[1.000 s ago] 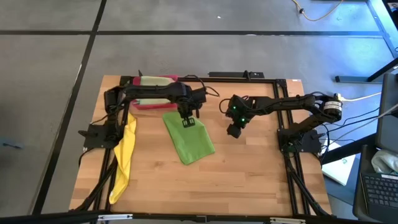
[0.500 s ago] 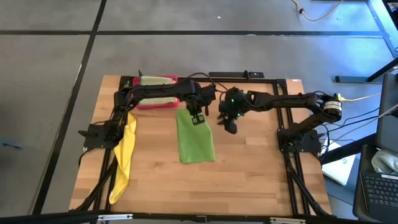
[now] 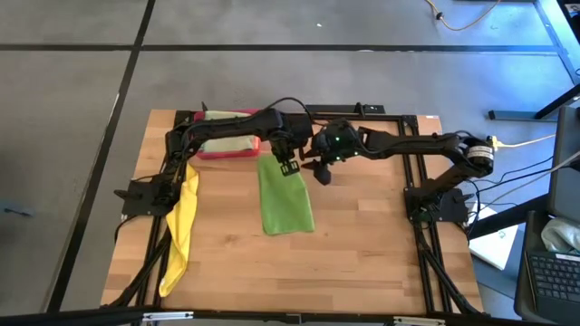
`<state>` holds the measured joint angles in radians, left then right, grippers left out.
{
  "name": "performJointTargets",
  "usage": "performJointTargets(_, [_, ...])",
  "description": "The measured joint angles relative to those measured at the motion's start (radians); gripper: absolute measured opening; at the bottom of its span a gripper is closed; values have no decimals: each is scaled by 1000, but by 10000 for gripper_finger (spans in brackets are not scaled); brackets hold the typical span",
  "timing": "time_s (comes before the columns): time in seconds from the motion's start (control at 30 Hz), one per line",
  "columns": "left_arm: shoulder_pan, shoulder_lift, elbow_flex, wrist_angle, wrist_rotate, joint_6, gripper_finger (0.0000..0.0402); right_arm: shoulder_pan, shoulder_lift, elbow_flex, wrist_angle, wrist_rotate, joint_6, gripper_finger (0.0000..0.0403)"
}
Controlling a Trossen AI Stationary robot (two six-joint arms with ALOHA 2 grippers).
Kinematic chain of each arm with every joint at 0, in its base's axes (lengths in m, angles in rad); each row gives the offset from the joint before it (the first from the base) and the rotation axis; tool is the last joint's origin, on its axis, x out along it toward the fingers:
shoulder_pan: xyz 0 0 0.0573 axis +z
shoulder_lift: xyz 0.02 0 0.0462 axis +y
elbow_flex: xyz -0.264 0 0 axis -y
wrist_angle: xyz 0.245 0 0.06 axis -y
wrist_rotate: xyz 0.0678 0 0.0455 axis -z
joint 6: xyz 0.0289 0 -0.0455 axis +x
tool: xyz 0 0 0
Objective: Fold microfiber towels
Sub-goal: Fold the green microfiber towel
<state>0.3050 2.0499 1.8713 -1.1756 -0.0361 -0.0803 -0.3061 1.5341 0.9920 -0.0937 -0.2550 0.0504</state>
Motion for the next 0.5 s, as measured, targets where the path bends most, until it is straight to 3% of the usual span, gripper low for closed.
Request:
performJointTargets(0.23, [-6, 1, -2, 19, 37, -27, 3, 4, 82, 0, 97, -18, 25, 245])
performJointTargets(0.5, [7, -1, -2, -18, 100, 68, 1, 1, 76, -3, 50, -8, 97, 231])
